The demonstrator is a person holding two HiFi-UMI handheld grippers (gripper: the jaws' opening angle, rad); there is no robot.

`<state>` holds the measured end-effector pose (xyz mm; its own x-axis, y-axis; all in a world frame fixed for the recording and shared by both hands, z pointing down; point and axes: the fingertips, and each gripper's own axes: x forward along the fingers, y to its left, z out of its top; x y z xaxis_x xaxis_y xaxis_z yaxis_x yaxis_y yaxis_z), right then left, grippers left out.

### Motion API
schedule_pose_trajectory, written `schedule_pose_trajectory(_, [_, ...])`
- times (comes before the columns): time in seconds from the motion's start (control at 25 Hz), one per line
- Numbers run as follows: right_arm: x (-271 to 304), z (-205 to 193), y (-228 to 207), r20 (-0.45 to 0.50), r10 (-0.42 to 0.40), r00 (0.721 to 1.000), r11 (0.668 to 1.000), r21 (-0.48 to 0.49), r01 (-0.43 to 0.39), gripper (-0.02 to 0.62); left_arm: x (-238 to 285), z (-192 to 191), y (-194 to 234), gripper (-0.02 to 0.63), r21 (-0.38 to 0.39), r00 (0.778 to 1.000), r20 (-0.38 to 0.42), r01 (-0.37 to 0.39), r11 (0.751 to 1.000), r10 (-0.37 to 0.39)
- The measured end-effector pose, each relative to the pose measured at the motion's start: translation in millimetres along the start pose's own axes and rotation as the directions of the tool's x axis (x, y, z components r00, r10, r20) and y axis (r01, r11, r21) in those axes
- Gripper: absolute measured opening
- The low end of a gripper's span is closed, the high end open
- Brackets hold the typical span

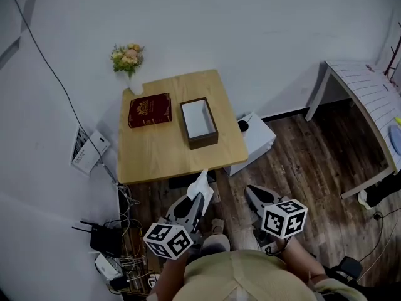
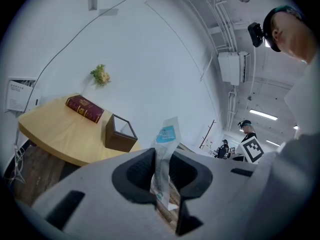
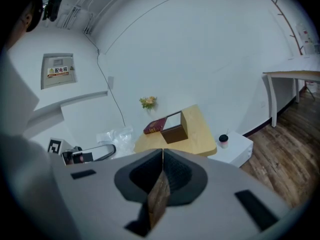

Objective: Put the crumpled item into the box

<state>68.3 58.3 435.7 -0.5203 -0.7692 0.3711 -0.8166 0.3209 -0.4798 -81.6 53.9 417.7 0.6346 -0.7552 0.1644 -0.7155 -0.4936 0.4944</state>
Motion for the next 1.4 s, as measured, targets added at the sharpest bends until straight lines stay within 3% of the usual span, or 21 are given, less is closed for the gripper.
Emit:
schedule_pose_trajectory(0.28, [42,30,-2,-0.007,0.016,1.000,1.000,0.010,-0.016,0.029,34,26,22,0.069,0.004,1.000,-0.004,0.011,1.000,-0.011])
schedule_pose_trajectory(0.48, [65,40,-2,-0.011,0.016,1.000,1.000,0.014,-0.016,0.029,46,35,37,0.069,0.069,1.000,-0.029,0.001,0.998,0.001])
schedule_pose_trajectory(0.96, [121,59,4,-0.018,0.012,1.000,1.000,0.012,-0.011,0.029,62,59,76,0.069,0.039,1.000,-0.025,0.013,0.999,-0.012])
schedule_pose_trajectory(1.4, [149,75,4,-0.006,0.006,1.000,1.000,0.015,-0.006,0.029,83,78,92,0.069,0.065,0.999,-0.027,0.048,0.997,-0.046])
